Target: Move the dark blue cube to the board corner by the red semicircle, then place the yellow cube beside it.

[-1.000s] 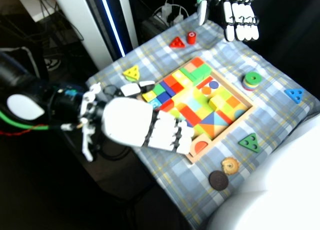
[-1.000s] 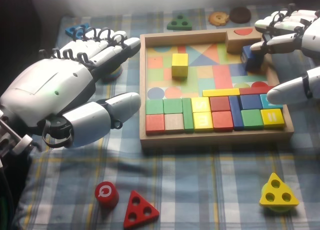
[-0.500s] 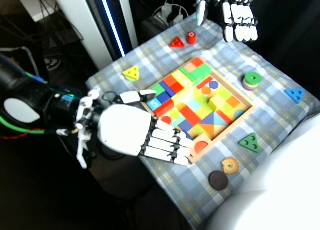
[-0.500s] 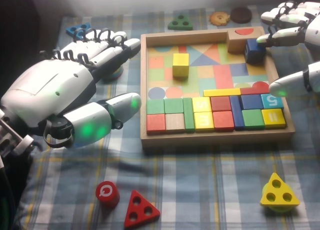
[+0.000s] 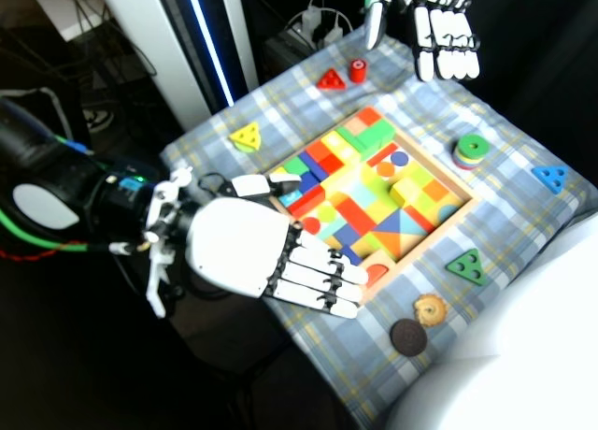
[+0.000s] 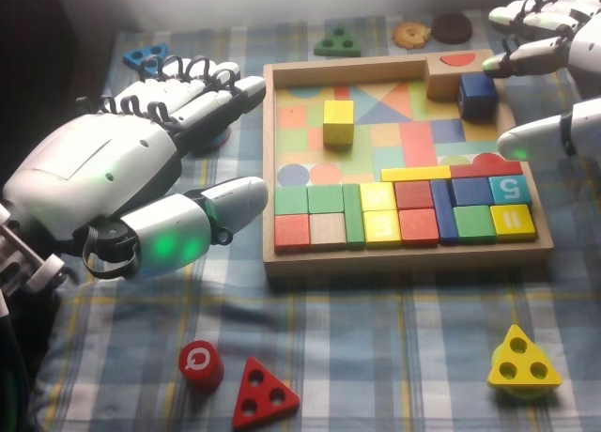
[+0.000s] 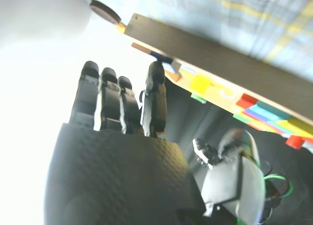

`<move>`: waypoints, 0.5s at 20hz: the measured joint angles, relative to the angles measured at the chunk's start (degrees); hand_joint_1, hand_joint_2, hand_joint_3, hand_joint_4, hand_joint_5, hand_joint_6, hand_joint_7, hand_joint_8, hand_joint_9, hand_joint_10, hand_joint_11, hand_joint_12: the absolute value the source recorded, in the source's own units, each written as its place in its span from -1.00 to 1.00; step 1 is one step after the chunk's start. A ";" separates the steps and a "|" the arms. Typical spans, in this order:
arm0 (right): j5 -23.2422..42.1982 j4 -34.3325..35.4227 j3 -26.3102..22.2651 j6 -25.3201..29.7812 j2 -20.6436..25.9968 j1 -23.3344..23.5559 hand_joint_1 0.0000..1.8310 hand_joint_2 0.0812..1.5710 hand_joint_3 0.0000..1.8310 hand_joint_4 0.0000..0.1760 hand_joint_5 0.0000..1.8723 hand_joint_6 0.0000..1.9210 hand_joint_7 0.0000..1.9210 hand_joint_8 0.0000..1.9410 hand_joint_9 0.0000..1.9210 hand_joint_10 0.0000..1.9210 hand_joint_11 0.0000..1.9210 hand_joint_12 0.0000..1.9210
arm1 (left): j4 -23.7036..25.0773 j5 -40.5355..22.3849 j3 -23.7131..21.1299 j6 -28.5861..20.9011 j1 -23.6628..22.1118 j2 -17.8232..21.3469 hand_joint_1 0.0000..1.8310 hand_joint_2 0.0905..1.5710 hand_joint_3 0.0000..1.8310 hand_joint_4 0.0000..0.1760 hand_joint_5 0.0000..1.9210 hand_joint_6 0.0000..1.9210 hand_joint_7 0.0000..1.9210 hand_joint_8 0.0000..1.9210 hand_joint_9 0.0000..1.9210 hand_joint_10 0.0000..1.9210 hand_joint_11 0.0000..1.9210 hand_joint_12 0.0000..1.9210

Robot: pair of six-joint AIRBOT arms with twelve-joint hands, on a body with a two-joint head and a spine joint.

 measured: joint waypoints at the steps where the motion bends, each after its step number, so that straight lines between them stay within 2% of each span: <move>1: 0.44 0.44 0.00 -0.02 0.15 0.09 -1.00 0.17 -0.98 -1.00 -0.53 -1.00 -1.00 -1.00 -1.00 -1.00 -1.00 -1.00 | 0.00 0.04 0.00 0.00 0.00 -0.02 -1.00 0.74 -1.00 -1.00 -0.84 -0.99 -0.91 -0.99 -0.98 -0.99 -1.00 -1.00; 4: 2.23 2.91 0.00 -0.09 0.48 0.35 -1.00 0.17 -0.98 -1.00 -0.54 -1.00 -1.00 -1.00 -1.00 -1.00 -1.00 -1.00 | -0.33 -0.02 0.02 0.02 0.07 -0.35 -1.00 0.76 -1.00 -1.00 -0.85 -1.00 -0.91 -0.99 -0.99 -1.00 -1.00 -1.00; 5: 3.17 3.76 0.00 -0.09 0.48 0.35 -1.00 0.23 -0.96 -1.00 -0.52 -0.99 -1.00 -1.00 -1.00 -1.00 -1.00 -1.00 | -0.37 0.09 0.00 0.00 0.07 -0.61 -1.00 0.74 -1.00 -1.00 -0.84 -0.99 -0.91 -0.99 -0.99 -1.00 -1.00 -1.00; 8: 4.31 2.84 -2.56 0.07 1.84 0.35 -1.00 0.24 -0.96 -1.00 -0.52 -0.99 -1.00 -1.00 -1.00 -1.00 -1.00 -1.00 | -0.28 0.37 0.00 0.02 0.07 -0.61 -1.00 0.74 -1.00 -1.00 -0.84 -1.00 -0.91 -0.99 -0.99 -1.00 -1.00 -1.00; 9: 4.92 1.60 -3.98 0.09 2.67 0.35 -1.00 0.16 -0.99 -0.59 -0.59 -1.00 -1.00 -1.00 -1.00 -1.00 -1.00 -1.00 | -0.39 0.37 0.00 0.00 0.07 -0.61 -1.00 0.73 -1.00 -1.00 -0.84 -1.00 -0.91 -0.99 -0.99 -1.00 -1.00 -1.00; 10: 5.53 0.79 -4.76 0.26 2.89 0.35 -1.00 0.12 -1.00 -0.39 -0.60 -1.00 -1.00 -1.00 -1.00 -1.00 -1.00 -1.00 | -0.35 0.39 0.00 0.00 0.07 -0.61 -1.00 0.73 -1.00 -1.00 -0.84 -1.00 -0.90 -0.99 -0.99 -1.00 -1.00 -1.00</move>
